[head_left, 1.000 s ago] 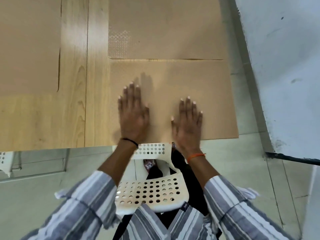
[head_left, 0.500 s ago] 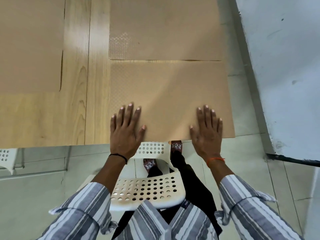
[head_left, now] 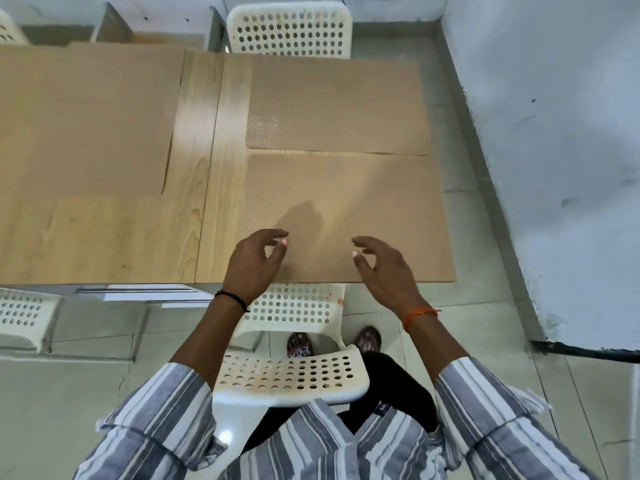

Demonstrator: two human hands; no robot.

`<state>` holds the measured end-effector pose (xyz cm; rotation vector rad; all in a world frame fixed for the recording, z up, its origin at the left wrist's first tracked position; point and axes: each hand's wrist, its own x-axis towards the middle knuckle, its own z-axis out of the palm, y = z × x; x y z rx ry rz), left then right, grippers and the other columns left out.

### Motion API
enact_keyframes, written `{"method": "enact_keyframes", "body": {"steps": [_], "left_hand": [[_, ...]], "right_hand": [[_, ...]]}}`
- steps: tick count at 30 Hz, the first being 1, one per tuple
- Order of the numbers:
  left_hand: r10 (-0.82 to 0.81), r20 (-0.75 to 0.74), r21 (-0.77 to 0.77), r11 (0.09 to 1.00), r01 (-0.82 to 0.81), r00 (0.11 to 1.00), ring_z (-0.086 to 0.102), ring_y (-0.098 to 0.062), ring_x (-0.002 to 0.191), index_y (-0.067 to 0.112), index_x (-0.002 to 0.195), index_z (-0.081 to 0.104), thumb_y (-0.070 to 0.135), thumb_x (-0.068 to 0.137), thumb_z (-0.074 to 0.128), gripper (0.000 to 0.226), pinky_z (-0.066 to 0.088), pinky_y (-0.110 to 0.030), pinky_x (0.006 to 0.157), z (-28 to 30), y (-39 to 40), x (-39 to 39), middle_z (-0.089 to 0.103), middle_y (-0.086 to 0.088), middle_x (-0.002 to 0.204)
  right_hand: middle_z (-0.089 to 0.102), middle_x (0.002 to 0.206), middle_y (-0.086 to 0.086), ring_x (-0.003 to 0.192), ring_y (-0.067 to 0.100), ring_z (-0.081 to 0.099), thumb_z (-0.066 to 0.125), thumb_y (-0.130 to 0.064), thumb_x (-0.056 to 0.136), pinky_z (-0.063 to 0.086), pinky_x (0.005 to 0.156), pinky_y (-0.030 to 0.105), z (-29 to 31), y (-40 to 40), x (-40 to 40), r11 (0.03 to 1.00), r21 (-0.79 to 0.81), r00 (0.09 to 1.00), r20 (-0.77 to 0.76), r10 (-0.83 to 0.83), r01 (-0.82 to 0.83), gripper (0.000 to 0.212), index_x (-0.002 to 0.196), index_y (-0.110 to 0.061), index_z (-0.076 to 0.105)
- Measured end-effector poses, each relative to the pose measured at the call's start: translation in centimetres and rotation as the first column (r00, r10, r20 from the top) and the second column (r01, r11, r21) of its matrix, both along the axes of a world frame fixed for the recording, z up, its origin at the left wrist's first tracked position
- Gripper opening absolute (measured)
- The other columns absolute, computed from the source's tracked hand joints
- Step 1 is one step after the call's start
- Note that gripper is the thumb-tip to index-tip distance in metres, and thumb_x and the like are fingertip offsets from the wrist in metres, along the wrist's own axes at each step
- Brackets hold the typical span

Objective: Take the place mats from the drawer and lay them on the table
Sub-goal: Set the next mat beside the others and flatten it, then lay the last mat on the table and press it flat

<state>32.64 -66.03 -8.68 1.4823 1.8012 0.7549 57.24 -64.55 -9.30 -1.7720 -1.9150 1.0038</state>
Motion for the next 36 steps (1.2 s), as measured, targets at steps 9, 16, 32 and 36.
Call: {"method": "enact_keyframes", "body": {"steps": [9, 16, 32, 36], "left_hand": [[0.138, 0.027, 0.133, 0.981, -0.140, 0.990, 0.065, -0.008, 0.082, 0.016, 0.101, 0.073, 0.022, 0.095, 0.057, 0.018, 0.049, -0.018, 0.073, 5.5, -2.6, 0.6, 0.072, 0.005, 0.095], [0.280, 0.044, 0.208, 0.936, -0.283, 0.959, 0.070, -0.013, 0.086, 0.014, 0.099, 0.074, 0.021, 0.095, 0.058, 0.018, 0.054, -0.028, 0.078, 9.3, -7.0, -0.2, 0.074, 0.002, 0.093], [0.481, 0.092, 0.167, 0.856, -0.490, 0.872, 0.069, -0.008, 0.082, 0.020, 0.094, 0.073, 0.023, 0.095, 0.056, 0.018, 0.053, -0.026, 0.077, 8.4, -11.6, -19.5, 0.074, 0.007, 0.089], [0.407, 0.075, 0.108, 0.904, -0.413, 0.910, 0.068, -0.009, 0.083, 0.019, 0.095, 0.074, 0.023, 0.094, 0.056, 0.018, 0.047, -0.017, 0.072, 6.1, -9.1, -28.4, 0.073, 0.009, 0.091]], "right_hand": [[0.069, 0.117, -0.010, 0.098, 0.007, 0.066, 0.054, -0.025, 0.097, 0.055, 0.087, 0.035, 6.9, -0.4, -3.1, 0.975, 0.104, 0.962, -0.175, 0.212, -0.196, 0.025, 0.117, -0.021, 0.067], [0.071, 0.110, -0.010, 0.094, 0.005, 0.066, 0.057, -0.025, 0.096, 0.056, 0.084, 0.028, 9.8, -0.3, -6.0, 0.929, 0.149, 0.894, -0.257, 0.368, -0.339, 0.021, 0.114, -0.024, 0.069], [0.071, 0.109, -0.009, 0.097, 0.004, 0.065, 0.057, -0.021, 0.096, 0.051, 0.085, 0.020, 9.9, -1.6, -28.3, 0.842, 0.126, 0.807, -0.241, 0.539, -0.525, 0.021, 0.113, -0.022, 0.070], [0.070, 0.110, -0.010, 0.095, 0.005, 0.064, 0.057, -0.019, 0.096, 0.048, 0.083, 0.014, 7.9, -0.6, -36.0, 0.885, 0.088, 0.860, -0.211, 0.465, -0.457, 0.022, 0.113, -0.021, 0.070]]}}
